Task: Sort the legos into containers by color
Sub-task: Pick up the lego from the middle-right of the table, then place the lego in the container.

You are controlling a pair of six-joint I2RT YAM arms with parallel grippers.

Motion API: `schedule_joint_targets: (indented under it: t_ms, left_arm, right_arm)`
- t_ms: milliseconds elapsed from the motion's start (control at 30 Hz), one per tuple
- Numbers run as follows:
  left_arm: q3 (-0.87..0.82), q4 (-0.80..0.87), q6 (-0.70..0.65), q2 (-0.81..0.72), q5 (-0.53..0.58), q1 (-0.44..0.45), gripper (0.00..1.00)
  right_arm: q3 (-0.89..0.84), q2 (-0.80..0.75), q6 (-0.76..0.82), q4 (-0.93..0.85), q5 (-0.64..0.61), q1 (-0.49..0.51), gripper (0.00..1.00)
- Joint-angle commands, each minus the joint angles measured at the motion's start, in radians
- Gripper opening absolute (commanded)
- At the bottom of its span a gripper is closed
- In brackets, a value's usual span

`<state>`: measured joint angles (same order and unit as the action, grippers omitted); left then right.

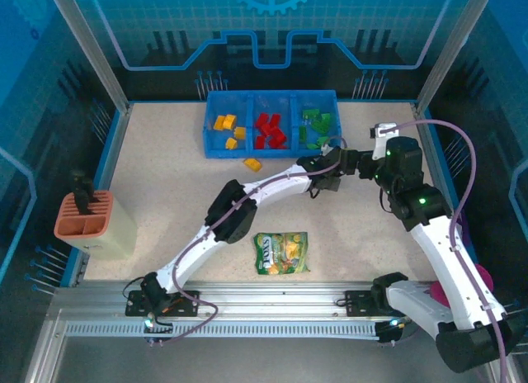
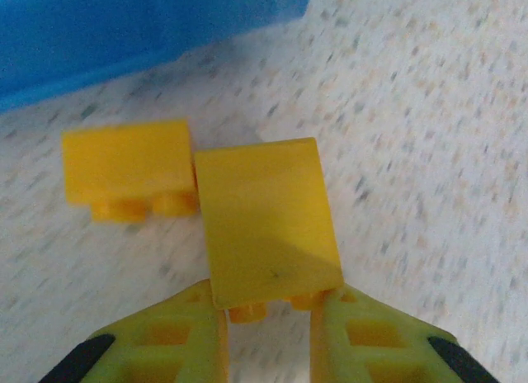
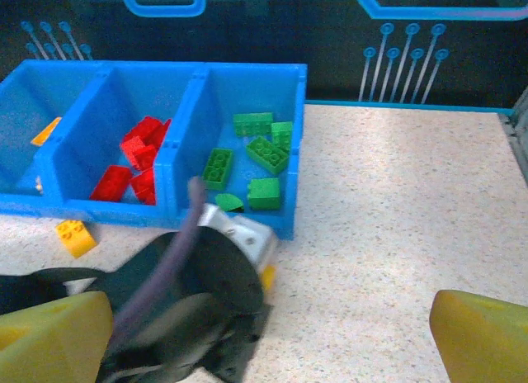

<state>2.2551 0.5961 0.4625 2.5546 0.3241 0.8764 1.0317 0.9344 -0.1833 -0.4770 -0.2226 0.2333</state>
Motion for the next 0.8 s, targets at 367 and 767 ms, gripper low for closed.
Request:
schedule_joint_targets:
  t_ms: [367,767]
  left_arm:
    - [-0.547,-0.092,-0.076,-0.672,0.031,-0.11,0.2]
    - [-0.592,-0.166,-0.28,-0.767,0.095,-0.438,0.22]
  right_arm:
    - [-0.016,0.145,-0.079,0.028,0.098,-0.077,1.0]
    - [0.084,0.557,-0.213,0.016,0.143,0.027,0.97]
